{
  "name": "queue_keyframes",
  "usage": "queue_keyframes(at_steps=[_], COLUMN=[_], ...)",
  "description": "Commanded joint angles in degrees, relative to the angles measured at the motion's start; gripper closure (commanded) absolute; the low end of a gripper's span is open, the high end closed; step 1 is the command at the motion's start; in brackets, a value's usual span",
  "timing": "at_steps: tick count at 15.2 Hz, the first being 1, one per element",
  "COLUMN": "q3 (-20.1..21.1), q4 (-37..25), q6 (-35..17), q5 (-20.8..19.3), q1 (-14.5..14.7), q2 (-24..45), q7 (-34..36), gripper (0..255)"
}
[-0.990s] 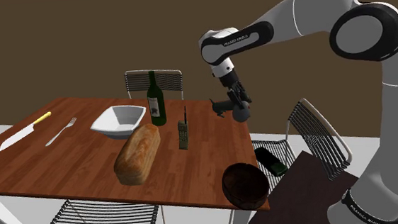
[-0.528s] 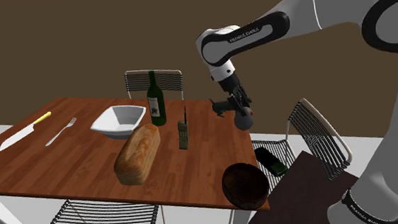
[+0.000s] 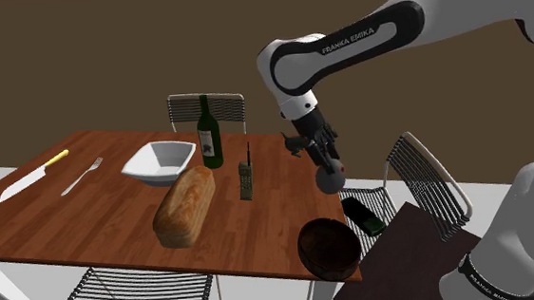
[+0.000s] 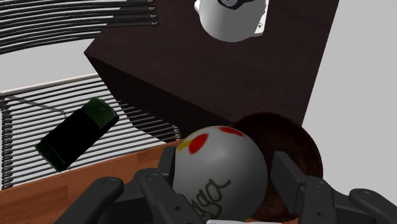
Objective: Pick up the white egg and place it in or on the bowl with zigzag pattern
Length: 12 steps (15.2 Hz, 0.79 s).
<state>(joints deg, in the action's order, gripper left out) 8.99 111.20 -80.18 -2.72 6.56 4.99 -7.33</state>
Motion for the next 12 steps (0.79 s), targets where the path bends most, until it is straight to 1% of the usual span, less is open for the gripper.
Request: queue_keyframes(at_steps=[1,7,12], q3=[1.18,5.15,5.25], q4=[2.09,6.17,8.70], q6=[0.17,0.52,-3.24], q5=[1.70,7.24,7.05], q1=[1.22,5.21,5.26], q2=[-2.20,-6.94,-5.68], q7=[2.15,9.02,9.02], gripper=[255,255,255])
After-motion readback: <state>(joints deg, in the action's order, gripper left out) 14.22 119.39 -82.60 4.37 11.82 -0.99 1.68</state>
